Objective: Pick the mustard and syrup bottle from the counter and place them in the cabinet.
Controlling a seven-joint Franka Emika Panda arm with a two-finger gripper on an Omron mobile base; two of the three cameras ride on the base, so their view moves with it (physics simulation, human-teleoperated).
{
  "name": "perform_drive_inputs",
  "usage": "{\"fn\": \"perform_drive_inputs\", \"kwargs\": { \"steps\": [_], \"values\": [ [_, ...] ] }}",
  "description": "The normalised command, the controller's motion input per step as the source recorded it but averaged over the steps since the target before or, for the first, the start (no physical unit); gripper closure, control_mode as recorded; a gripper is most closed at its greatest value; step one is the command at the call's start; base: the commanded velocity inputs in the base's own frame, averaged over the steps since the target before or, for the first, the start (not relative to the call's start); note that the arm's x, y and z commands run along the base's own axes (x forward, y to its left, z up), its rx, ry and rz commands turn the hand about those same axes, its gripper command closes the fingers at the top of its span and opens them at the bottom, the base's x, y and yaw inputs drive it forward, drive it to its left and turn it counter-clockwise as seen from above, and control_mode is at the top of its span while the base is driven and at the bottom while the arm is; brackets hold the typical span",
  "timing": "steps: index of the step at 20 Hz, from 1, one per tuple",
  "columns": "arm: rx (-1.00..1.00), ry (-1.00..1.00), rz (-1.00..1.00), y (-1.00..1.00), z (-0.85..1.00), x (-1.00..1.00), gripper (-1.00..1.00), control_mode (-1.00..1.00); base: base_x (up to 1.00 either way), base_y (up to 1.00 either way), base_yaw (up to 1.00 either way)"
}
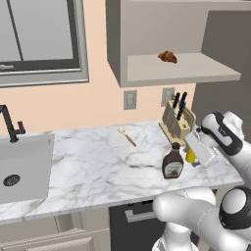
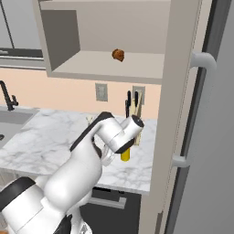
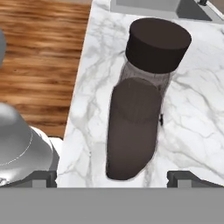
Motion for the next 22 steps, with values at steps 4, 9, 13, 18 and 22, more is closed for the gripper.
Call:
{"fn": "perform_drive_inputs", "kwargs": {
  "steps": [4, 9, 13, 18, 22],
  "values": [
    [0.06, 0.05, 0.03, 0.17, -0.09, 0.0, -1.0, -1.0, 0.0, 0.0, 0.0],
    [0.03, 0.05, 0.01, 0.15, -0.07, 0.01, -1.0, -1.0, 0.0, 0.0, 0.0],
    [0.0, 0.01, 0.0, 0.0, 0.0, 0.13, -1.0, -1.0, 0.0, 0.0, 0.0],
    [0.0, 0.0, 0.0, 0.0, 0.0, 0.25, -1.0, -1.0, 0.0, 0.0, 0.0],
    [0.03, 0.02, 0.0, 0.05, -0.1, 0.04, -1.0, -1.0, 0.0, 0.0, 0.0]
  ]
}}
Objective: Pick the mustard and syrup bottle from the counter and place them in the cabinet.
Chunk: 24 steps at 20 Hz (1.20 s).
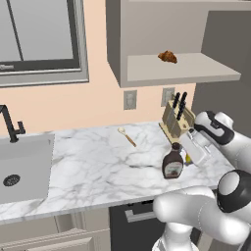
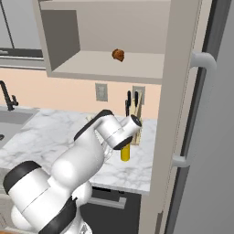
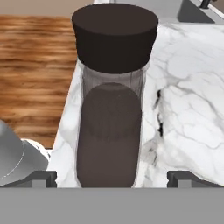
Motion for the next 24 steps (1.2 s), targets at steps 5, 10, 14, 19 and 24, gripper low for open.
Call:
{"fn": "perform_drive_inputs", "kwargs": {
  "steps": [5, 10, 14, 19, 24],
  "values": [
    [0.05, 0.02, 0.0, 0.12, -0.21, -0.02, -1.0, -1.0, 0.0, 0.0, 0.0],
    [0.04, 0.01, 0.0, 0.13, -0.12, 0.0, -1.0, -1.0, 0.0, 0.0, 0.0],
    [0.05, 0.01, 0.0, 0.18, -0.12, 0.0, -1.0, -1.0, 0.0, 0.0, 0.0],
    [0.04, 0.04, 0.0, 0.19, -0.16, 0.0, 1.0, -1.0, 0.0, 0.0, 0.0],
    [0.01, 0.0, 0.0, 0.02, -0.01, -0.02, 1.0, -1.0, 0.0, 0.0, 0.0]
  ]
}}
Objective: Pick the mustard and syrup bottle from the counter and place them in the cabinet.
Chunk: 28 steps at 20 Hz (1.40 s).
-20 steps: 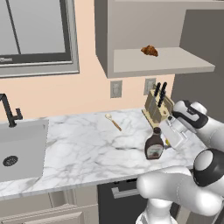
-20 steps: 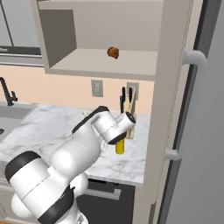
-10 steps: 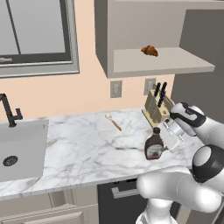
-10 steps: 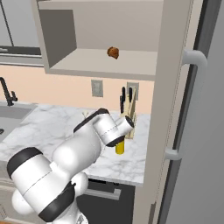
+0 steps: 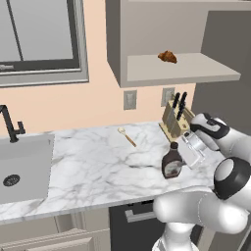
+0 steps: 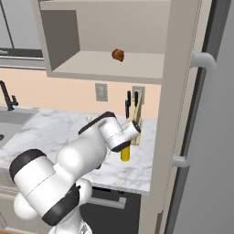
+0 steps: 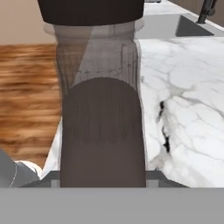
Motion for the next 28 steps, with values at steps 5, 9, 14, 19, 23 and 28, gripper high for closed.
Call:
{"fn": "perform_drive_inputs", "kwargs": {
  "steps": [5, 9, 14, 19, 23, 28],
  "values": [
    [0.02, 0.0, -0.03, 0.0, 0.34, -0.21, 1.0, -1.0, 0.0, 0.0, 0.0],
    [0.08, 0.0, -0.08, 0.0, 0.5, -0.12, 1.0, -1.0, 0.0, 0.0, 0.0],
    [0.0, 0.0, -0.15, 0.12, 0.64, -0.06, 1.0, -1.0, 0.0, 0.0, 0.0],
    [-0.01, -0.04, -0.26, 0.32, 0.33, -0.23, 1.0, -1.0, 0.0, 0.0, 0.0],
    [-0.08, -0.13, -0.36, 0.37, 0.2, -0.51, 1.0, -1.0, 0.0, 0.0, 0.0],
    [-0.05, -0.13, -0.42, 0.22, 0.18, -0.45, 1.0, -1.0, 0.0, 0.0, 0.0]
  ]
}}
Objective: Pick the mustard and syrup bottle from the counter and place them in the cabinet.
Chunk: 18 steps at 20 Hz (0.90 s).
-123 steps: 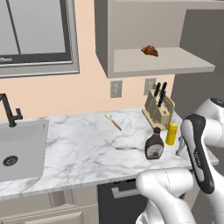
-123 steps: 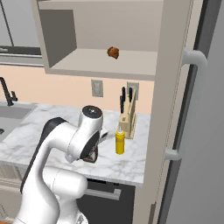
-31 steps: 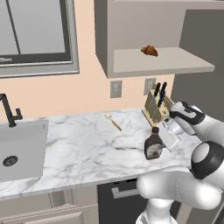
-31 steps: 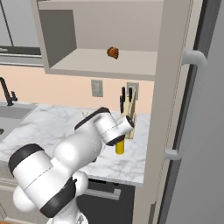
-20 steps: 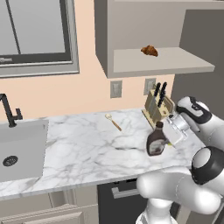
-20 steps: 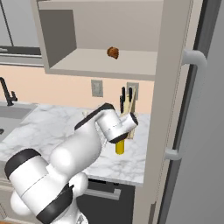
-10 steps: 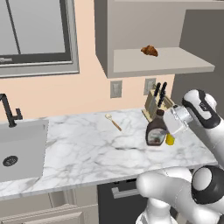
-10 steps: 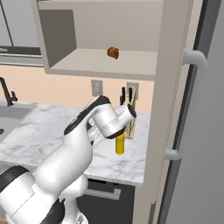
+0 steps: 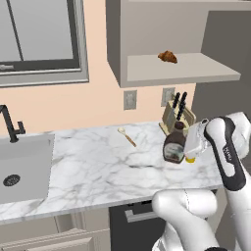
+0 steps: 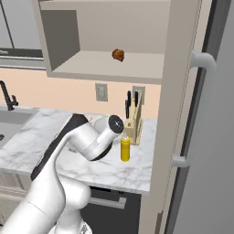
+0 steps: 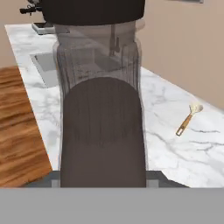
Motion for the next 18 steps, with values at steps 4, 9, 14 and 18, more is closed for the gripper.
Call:
{"fn": "perform_drive_inputs", "kwargs": {
  "steps": [4, 9, 14, 18],
  "values": [
    [0.0, -0.11, -0.45, 0.08, 0.24, -0.38, 1.0, -1.0, 0.0, 0.0, 0.0],
    [0.0, -0.11, -0.39, 0.01, 0.33, -0.36, 1.0, -1.0, 0.0, 0.0, 0.0],
    [0.0, -0.06, -0.29, 0.0, 0.49, -0.16, 1.0, -1.0, 0.0, 0.0, 0.0],
    [0.0, -0.04, -0.26, 0.0, 0.5, -0.18, 1.0, -1.0, 0.0, 0.0, 0.0]
  ]
}}
